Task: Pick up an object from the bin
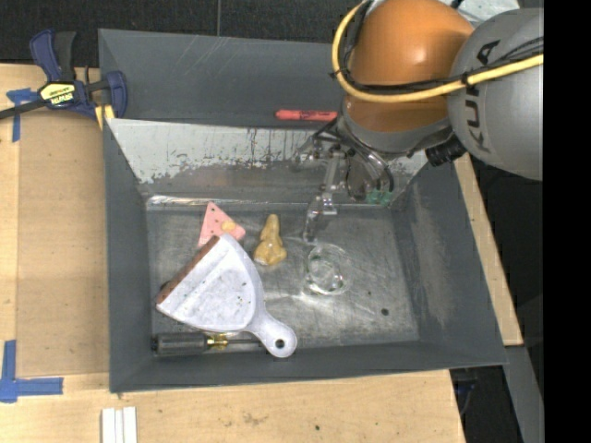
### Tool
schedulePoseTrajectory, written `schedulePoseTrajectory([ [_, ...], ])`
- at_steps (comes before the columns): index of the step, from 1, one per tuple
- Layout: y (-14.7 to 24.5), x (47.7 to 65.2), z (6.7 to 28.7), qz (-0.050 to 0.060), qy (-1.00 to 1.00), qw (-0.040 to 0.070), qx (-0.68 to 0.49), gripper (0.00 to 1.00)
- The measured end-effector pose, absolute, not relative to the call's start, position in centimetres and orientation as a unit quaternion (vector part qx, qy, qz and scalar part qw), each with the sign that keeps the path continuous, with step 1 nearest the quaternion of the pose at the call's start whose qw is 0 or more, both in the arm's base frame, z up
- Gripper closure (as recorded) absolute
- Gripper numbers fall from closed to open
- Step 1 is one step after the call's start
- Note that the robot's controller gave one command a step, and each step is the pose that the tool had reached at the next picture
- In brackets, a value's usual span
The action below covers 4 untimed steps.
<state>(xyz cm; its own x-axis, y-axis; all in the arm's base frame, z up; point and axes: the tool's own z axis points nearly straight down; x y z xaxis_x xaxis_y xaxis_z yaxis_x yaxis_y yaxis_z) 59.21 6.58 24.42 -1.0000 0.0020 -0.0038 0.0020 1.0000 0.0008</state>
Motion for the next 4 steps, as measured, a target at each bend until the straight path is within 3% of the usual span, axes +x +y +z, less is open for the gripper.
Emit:
schedulePoseTrajectory([
  [1,6.6,59.2,24.4,0.0,1.0,0.002,0.001,0.0],
  [2,5.3,58.6,20.2,0.001,1.0,0.006,-0.006,0.0],
  [3,4.4,59.4,14.1,0.0,1.0,0.004,-0.012,0.0],
  [4,5.3,60.0,11.3,0.0,0.999,0.001,0.055,0.0],
])
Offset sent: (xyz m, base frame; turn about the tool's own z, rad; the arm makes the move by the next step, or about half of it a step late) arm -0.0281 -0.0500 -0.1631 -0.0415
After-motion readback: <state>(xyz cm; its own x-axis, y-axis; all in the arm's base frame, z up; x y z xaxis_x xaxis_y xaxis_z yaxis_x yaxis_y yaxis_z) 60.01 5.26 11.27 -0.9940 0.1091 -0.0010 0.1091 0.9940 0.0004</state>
